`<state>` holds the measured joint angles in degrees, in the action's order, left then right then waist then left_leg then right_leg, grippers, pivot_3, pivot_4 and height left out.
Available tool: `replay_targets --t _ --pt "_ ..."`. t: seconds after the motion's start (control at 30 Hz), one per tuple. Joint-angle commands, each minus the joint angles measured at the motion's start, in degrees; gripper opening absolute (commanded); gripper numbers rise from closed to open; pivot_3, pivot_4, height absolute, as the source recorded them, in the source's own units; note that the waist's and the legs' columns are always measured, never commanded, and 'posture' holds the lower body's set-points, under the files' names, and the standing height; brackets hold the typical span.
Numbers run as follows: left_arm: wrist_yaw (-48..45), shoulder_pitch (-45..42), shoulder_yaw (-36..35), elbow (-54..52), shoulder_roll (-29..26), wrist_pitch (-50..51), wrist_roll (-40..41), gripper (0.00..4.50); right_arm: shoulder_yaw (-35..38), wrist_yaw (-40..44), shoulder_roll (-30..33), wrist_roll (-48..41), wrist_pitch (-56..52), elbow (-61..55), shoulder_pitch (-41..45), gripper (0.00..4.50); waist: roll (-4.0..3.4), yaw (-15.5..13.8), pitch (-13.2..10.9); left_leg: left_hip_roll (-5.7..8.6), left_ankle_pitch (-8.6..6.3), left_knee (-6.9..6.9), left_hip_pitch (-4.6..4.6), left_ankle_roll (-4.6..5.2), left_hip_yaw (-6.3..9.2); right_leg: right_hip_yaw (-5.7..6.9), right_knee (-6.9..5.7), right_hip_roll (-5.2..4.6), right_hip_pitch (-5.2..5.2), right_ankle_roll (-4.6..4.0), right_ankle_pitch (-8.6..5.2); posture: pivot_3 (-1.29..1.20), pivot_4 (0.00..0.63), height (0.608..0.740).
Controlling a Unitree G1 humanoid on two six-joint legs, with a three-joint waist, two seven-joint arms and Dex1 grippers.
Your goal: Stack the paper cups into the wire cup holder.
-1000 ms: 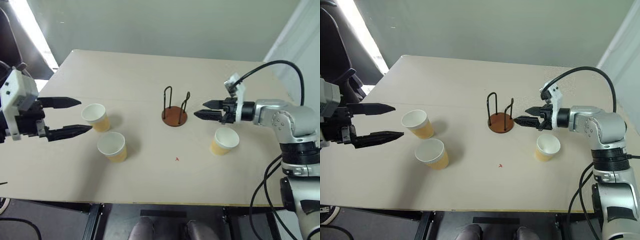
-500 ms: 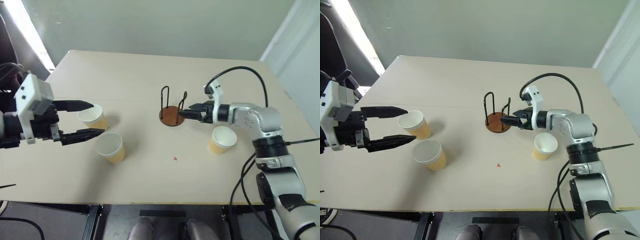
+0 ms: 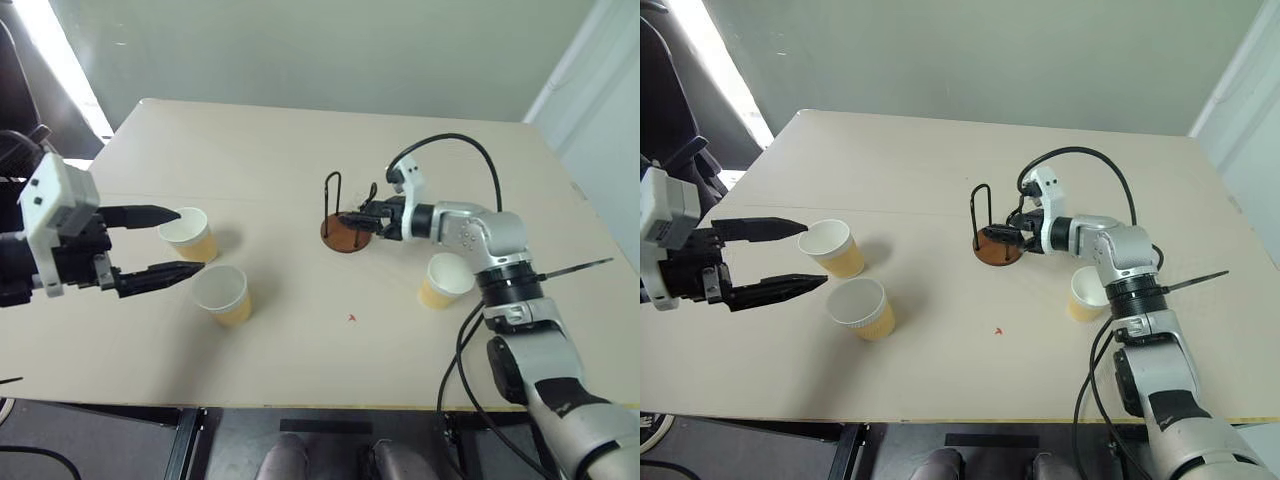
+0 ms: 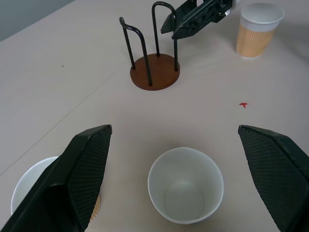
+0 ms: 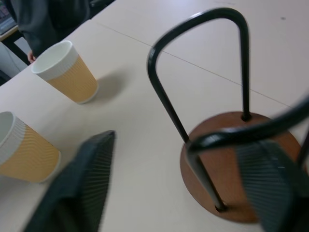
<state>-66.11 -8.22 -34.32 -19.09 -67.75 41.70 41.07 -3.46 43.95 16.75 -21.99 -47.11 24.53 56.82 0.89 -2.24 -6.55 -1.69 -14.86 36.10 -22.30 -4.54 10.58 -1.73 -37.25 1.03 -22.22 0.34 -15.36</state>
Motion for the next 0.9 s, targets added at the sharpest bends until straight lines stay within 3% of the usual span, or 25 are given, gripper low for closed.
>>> replay_targets --t 0.03,0.23,0.6,0.77,0.9 --pt "0.3 0.0 -2.9 -1.5 -0.5 0.2 0.6 4.5 0.7 0.2 0.2 0.5 1.4 -0.5 1.9 2.25 0.0 0.0 0.0 0.0 0.0 0.0 0.0 0.0 0.0 0.0 0.0 0.0 0.0 0.0 0.0 0.0 0.15 0.74" --pt "0.0 -0.5 -2.2 -0.3 -0.9 -0.5 0.3 4.5 -0.8 3.8 3.0 0.0 -1.4 -4.7 -0.7 0.09 -0.01 0.0 0.0 -0.01 -0.01 -0.01 -0.01 -0.03 -0.01 0.0 0.0 0.0 0.0 -0.02 0.01 0.0 0.15 0.74" --pt "-3.7 -5.3 3.9 0.9 -1.9 -1.4 2.4 4.5 -4.0 20.5 15.8 -10.9 -10.2 -29.8 -15.3 0.04 0.04 -0.1 0.0 -0.01 0.02 0.03 0.01 -0.14 -0.41 0.09 0.08 0.04 0.14 -0.03 0.01 0.0 0.15 0.74" --pt "-7.4 -7.7 9.6 -3.5 -1.7 0.6 7.6 4.5 -5.4 25.7 21.1 -14.3 -8.9 -39.6 -22.4 0.04 0.05 0.0 0.0 -0.01 0.01 0.04 0.08 -0.13 -0.46 0.08 0.11 0.07 0.29 -0.02 0.01 0.0 0.15 0.74" --pt "-8.7 -7.9 14.3 -4.5 -2.1 0.0 6.3 4.5 -7.2 27.2 22.6 -13.5 -5.6 -41.6 -25.1 0.04 0.05 0.3 0.0 -0.05 0.01 0.05 0.26 -0.12 -0.51 0.01 0.2 0.13 0.38 -0.02 0.01 0.0 0.15 0.74"
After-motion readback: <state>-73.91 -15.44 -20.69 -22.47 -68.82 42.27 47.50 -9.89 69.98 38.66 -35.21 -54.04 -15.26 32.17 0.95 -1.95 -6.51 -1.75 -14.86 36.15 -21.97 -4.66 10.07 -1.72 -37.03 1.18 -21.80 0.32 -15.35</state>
